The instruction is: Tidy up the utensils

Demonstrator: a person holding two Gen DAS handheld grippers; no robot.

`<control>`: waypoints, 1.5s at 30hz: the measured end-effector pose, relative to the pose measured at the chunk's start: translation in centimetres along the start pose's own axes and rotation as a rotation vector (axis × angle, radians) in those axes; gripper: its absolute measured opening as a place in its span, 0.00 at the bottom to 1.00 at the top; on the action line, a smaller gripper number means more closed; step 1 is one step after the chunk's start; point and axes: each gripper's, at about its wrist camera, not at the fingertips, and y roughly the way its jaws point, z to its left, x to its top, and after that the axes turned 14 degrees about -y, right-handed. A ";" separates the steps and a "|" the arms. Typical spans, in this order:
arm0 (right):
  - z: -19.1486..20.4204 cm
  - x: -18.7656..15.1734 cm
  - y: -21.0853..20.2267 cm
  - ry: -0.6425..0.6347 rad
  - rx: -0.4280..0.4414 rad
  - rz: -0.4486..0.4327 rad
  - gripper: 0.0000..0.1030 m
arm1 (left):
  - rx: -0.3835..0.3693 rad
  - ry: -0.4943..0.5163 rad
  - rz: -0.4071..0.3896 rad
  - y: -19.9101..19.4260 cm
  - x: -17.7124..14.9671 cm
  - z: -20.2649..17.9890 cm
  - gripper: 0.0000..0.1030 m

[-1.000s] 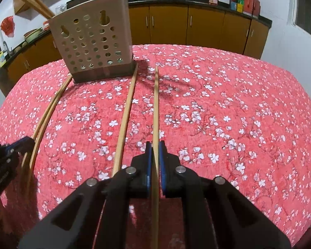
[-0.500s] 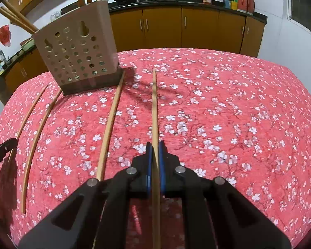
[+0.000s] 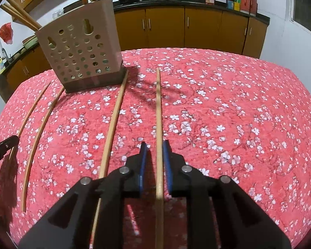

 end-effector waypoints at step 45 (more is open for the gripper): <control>-0.1 -1.1 -1.1 0.035 0.005 0.001 0.19 | 0.001 -0.003 0.000 0.2 0.0 -0.1 0.09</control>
